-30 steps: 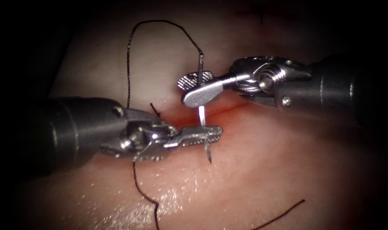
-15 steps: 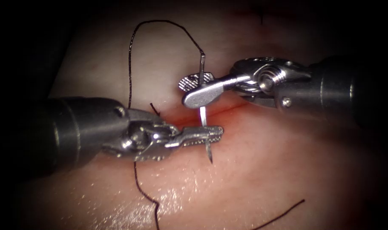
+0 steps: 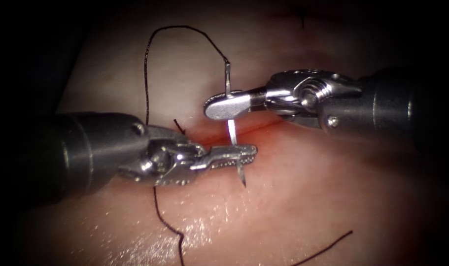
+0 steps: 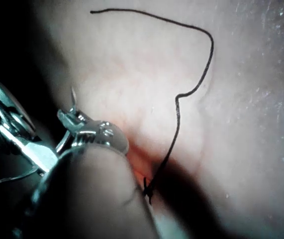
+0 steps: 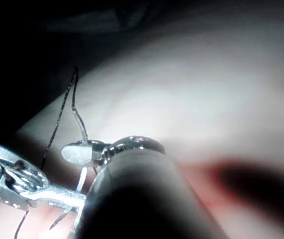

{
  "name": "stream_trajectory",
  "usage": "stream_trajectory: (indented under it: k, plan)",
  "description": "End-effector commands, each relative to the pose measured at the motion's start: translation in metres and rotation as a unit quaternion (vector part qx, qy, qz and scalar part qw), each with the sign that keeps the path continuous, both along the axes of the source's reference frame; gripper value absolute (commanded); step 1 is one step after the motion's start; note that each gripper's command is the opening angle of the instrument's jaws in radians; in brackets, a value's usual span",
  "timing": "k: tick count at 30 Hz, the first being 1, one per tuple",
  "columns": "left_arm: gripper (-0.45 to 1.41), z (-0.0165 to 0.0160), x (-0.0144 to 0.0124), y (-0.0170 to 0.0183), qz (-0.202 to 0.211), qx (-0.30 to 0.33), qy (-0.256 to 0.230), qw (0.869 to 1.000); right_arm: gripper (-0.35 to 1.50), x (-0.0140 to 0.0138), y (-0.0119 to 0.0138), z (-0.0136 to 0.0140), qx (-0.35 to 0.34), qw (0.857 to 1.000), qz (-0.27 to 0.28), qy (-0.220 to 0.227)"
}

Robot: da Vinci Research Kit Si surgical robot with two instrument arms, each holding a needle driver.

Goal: Wound Closure
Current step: Regrasp needle with right grasper, then use right hand to throw needle through skin atop wound

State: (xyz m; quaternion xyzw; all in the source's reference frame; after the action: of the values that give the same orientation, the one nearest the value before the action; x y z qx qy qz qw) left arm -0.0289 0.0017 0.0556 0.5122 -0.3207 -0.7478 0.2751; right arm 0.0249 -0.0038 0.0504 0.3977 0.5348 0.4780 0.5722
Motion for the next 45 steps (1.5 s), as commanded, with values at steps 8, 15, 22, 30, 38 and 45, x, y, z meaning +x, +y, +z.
stream_trajectory:
  k: [8,15,22,30,38,45]
  plan:
    - [1.36,0.0001,-0.0006,0.0001,-0.114,0.168,-0.08,0.976,-0.35,-0.0026,0.0014,0.0014,-0.104,0.993,-0.029,0.047]
    - [-0.18,0.0024,-0.0013,0.0001,-0.128,0.248,-0.007,0.96,-0.35,-0.0034,0.0036,0.005,-0.27,0.959,-0.018,0.086]
    - [-0.45,0.0063,-0.0018,-0.0007,-0.173,0.309,0.056,0.933,-0.35,-0.0029,0.0035,0.0073,-0.356,0.931,-0.002,0.075]
    - [-0.2,0.01,-0.0018,-0.0017,-0.205,0.339,0.075,0.915,-0.35,-0.0024,0.0038,0.0086,-0.428,0.902,-0.006,0.052]
    - [-0.08,0.0111,-0.0017,-0.0023,-0.221,0.358,0.082,0.904,-0.35,-0.0021,0.0053,0.0099,-0.495,0.869,-0.002,0.015]
    - [-0.01,0.0115,-0.0018,-0.0027,-0.232,0.364,0.085,0.898,-0.35,-0.0016,0.0055,0.0106,-0.521,0.854,0.008,0.009]
